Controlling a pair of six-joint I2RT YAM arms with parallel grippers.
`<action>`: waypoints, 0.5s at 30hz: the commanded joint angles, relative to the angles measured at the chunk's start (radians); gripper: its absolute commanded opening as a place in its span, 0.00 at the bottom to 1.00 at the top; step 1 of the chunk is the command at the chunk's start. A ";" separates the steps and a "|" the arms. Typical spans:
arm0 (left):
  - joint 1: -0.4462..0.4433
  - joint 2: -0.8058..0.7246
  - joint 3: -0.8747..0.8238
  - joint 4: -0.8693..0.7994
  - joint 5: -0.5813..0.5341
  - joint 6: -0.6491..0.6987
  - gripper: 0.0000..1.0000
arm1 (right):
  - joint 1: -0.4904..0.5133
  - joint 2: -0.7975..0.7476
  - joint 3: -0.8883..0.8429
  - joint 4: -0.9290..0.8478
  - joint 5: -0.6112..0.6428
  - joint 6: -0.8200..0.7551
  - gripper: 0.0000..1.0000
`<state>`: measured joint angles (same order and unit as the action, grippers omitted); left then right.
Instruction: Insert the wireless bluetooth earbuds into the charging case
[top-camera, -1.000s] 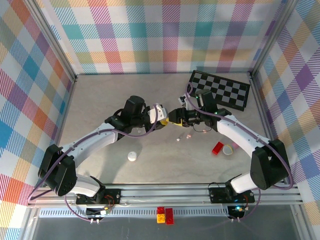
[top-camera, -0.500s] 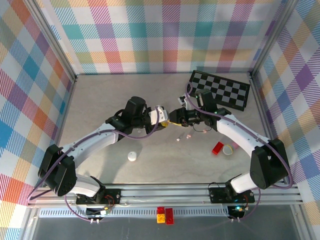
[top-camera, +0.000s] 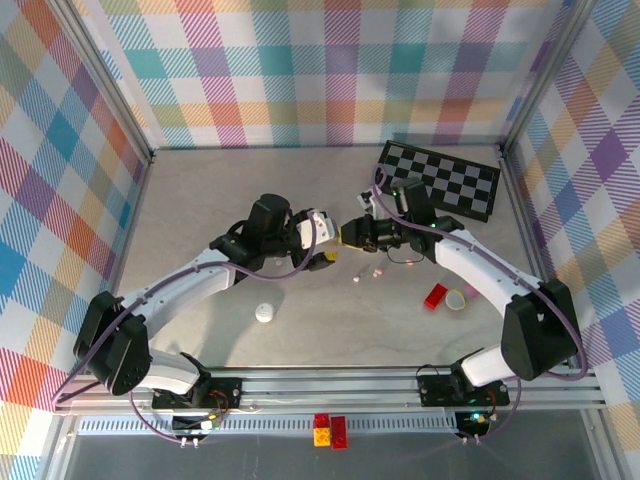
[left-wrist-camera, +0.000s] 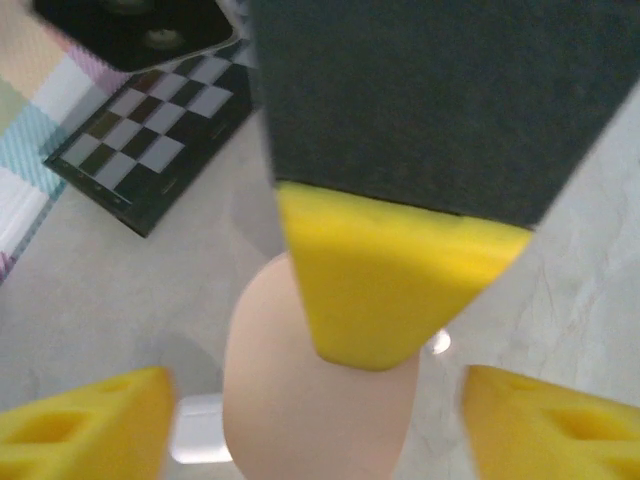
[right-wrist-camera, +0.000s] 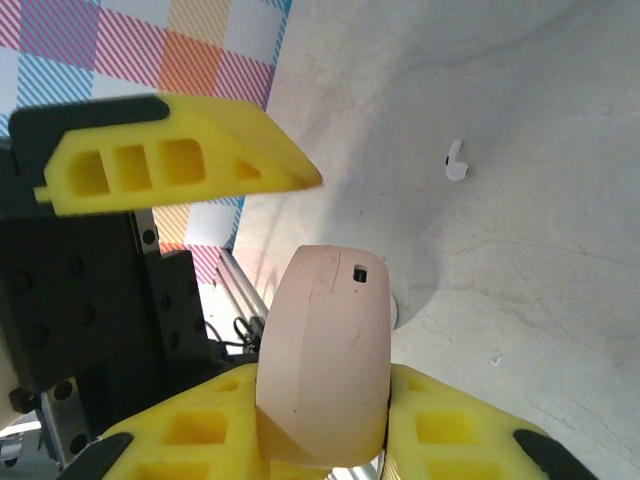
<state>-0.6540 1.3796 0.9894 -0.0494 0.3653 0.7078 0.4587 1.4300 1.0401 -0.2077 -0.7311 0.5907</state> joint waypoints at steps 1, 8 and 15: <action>0.001 -0.062 -0.069 0.190 0.019 -0.099 1.00 | -0.023 -0.089 -0.024 0.032 0.010 0.018 0.15; 0.036 -0.080 -0.214 0.598 0.125 -0.404 1.00 | -0.124 -0.178 -0.115 0.196 -0.148 0.174 0.14; 0.039 -0.008 -0.272 0.947 0.222 -0.586 0.98 | -0.195 -0.228 -0.231 0.545 -0.317 0.515 0.08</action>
<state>-0.6228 1.3479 0.7223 0.6674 0.5022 0.2264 0.2726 1.2346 0.8310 0.1238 -0.9382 0.9241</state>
